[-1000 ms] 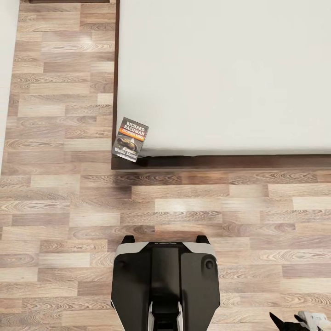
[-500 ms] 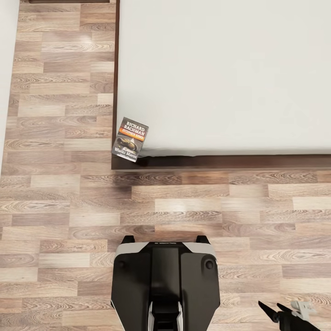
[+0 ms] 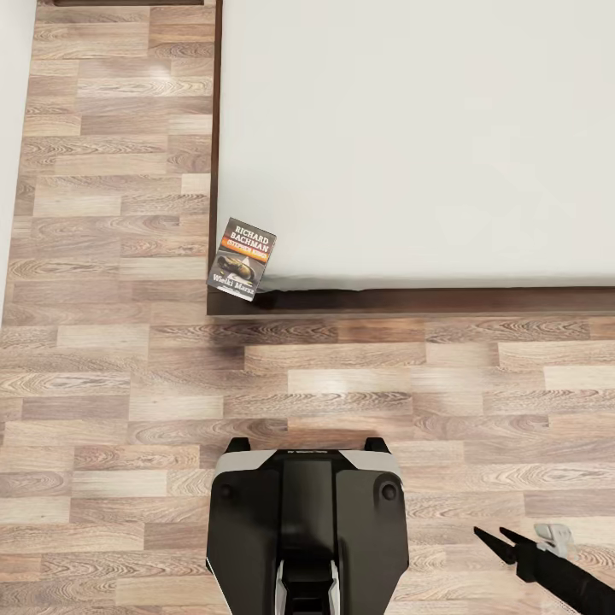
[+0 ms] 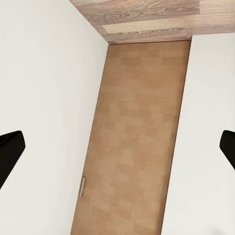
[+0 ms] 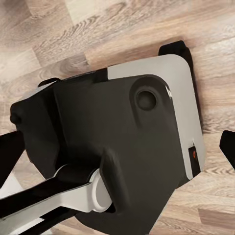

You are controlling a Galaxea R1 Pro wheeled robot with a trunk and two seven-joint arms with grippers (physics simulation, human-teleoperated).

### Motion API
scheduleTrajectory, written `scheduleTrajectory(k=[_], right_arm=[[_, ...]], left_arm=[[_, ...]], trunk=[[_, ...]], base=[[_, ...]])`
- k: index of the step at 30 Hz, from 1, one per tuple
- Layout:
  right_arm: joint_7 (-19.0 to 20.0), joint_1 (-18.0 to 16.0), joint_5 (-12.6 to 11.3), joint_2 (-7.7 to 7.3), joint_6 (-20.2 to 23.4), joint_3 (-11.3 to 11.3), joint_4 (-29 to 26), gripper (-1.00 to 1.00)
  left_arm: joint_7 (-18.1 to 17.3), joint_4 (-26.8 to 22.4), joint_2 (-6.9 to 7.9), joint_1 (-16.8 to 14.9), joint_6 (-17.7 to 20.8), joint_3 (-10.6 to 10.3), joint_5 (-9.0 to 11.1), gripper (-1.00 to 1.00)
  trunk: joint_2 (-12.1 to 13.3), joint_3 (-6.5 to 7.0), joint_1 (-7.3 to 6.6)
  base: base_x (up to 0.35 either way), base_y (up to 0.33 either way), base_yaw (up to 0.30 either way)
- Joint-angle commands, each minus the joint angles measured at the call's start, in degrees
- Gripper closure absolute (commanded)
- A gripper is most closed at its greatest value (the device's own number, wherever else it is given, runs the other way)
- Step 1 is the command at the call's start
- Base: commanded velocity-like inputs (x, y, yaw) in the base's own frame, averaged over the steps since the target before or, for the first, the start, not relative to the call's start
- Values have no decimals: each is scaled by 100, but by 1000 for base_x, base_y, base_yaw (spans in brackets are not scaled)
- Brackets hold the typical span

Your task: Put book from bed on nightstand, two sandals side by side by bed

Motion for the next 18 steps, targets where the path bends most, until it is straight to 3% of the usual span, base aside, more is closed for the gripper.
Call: scheduleTrajectory(k=[1, 13, 18], right_arm=[[98, -17, -39, -19, 116, -13, -62, -100], [624, -96, -58, -88, 789, -475, -903, -100], [855, -225, -63, -78, 868, -517, -1048, -100]], left_arm=[[17, -15, 0, 3, 37, -46, 35, -100], [17, -7, 3, 5, 40, -46, 35, -100], [17, -7, 4, 7, 42, -46, 35, -100]], trunk=[[-8, -5, 3], [-8, -5, 3], [-8, -5, 3]], base=[[0, 0, 0], [0, 0, 0], [0, 0, 0]])
